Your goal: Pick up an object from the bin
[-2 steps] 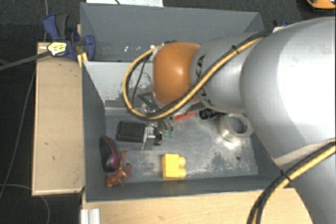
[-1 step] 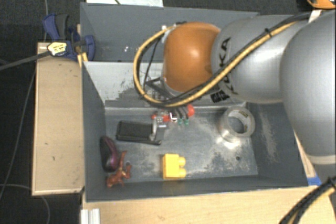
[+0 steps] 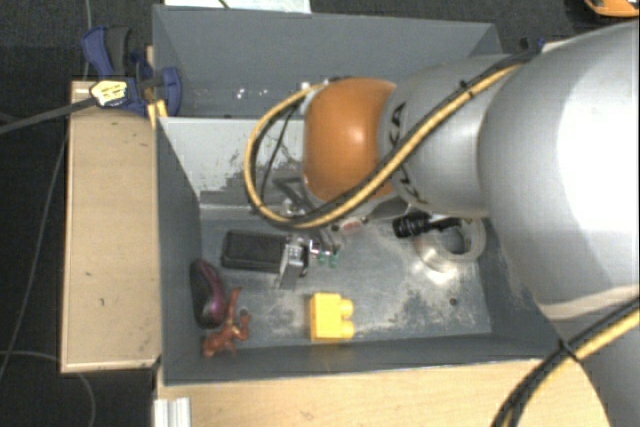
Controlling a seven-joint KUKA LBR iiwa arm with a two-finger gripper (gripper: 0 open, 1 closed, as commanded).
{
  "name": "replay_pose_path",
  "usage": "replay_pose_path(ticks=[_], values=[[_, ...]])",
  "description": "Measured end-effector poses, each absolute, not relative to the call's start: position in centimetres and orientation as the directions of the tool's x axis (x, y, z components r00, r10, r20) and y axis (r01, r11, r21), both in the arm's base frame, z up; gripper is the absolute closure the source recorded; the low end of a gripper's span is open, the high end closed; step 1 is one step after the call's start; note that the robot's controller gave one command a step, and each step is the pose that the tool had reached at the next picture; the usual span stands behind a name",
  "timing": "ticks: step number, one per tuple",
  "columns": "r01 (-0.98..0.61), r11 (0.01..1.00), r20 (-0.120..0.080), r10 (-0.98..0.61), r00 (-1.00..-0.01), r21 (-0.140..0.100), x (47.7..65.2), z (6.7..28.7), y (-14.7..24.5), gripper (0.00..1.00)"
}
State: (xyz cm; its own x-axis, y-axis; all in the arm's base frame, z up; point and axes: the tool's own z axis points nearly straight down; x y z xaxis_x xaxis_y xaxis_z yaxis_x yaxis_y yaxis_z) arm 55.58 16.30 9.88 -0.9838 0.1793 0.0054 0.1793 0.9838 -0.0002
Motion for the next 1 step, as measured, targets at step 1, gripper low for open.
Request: replay_pose_path(ticks=[1], values=[[0.062, 0.998, -0.015, 0.062, -0.998, 0.010, 55.91, 6.97, 15.95, 0.00]])
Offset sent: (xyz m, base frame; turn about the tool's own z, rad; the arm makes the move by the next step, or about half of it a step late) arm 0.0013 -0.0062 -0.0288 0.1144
